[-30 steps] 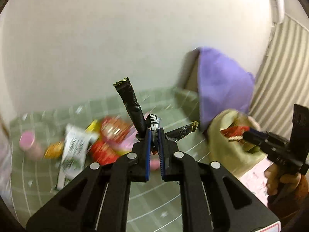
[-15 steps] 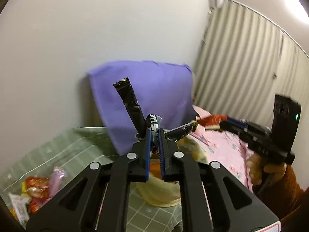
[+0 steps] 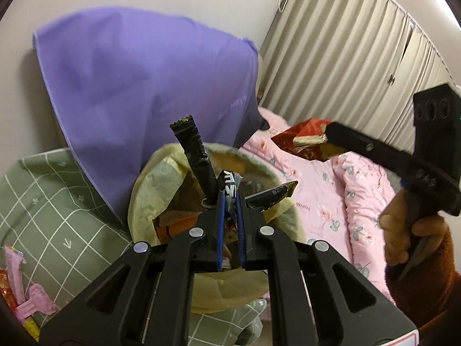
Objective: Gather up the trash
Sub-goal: 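Carry both held items over the yellow trash bag, then open both tools to drop the items into the yellow bag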
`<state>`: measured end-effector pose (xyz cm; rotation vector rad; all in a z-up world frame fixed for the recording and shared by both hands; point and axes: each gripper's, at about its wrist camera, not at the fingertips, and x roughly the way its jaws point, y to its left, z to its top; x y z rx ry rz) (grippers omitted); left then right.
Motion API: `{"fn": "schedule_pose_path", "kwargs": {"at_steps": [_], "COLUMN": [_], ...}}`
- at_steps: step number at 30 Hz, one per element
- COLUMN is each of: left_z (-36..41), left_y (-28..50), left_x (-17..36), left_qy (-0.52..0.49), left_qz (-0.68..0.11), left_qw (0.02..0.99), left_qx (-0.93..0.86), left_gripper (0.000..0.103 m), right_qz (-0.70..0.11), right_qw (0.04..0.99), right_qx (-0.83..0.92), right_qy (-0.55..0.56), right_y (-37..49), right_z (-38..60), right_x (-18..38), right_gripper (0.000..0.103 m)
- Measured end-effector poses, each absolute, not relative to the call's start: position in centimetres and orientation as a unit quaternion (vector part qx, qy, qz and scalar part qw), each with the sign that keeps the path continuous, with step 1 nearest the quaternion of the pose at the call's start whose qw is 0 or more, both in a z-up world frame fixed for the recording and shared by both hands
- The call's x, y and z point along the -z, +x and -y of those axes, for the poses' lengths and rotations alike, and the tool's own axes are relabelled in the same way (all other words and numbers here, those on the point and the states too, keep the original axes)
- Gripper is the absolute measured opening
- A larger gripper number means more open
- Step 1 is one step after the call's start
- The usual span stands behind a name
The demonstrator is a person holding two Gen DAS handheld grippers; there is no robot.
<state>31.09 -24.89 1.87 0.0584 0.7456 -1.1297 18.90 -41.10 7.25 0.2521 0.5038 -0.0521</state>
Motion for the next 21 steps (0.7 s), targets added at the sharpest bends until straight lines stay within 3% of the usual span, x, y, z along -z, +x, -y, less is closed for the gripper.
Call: {"fn": "schedule_pose_path", "kwargs": {"at_steps": [11,13,14,16,21], "left_z": [25.7,26.0,26.2,25.5,22.7], "left_y": [33.9,34.4,34.5,34.5,34.0], "left_x": [2.5,3.0,3.1,3.2,2.2], "left_qy": [0.018,0.014,0.009,-0.003,-0.024], "left_qz": [-0.393,-0.404,-0.412,-0.414,-0.400], "left_qw": [0.778,0.774,0.769,0.769,0.794], "left_qx": [0.490,0.488,0.489,0.487,0.457], "left_gripper": [0.007,0.022,0.037,0.041,0.047], "right_qz": [-0.277,-0.283,-0.287,-0.294,-0.296], "right_qw": [0.940,0.938,0.937,0.934,0.934], "right_qx": [0.010,0.023,0.024,0.022,0.037], "right_qy": [0.198,0.197,0.199,0.204,0.196], "right_y": [22.4,22.7,22.8,22.8,22.2], "right_z": [42.5,42.7,42.8,43.0,42.9], "right_x": [-2.5,-1.8,-1.5,-0.9,-0.3], "right_gripper": [0.023,0.024,0.026,0.042,0.044]}}
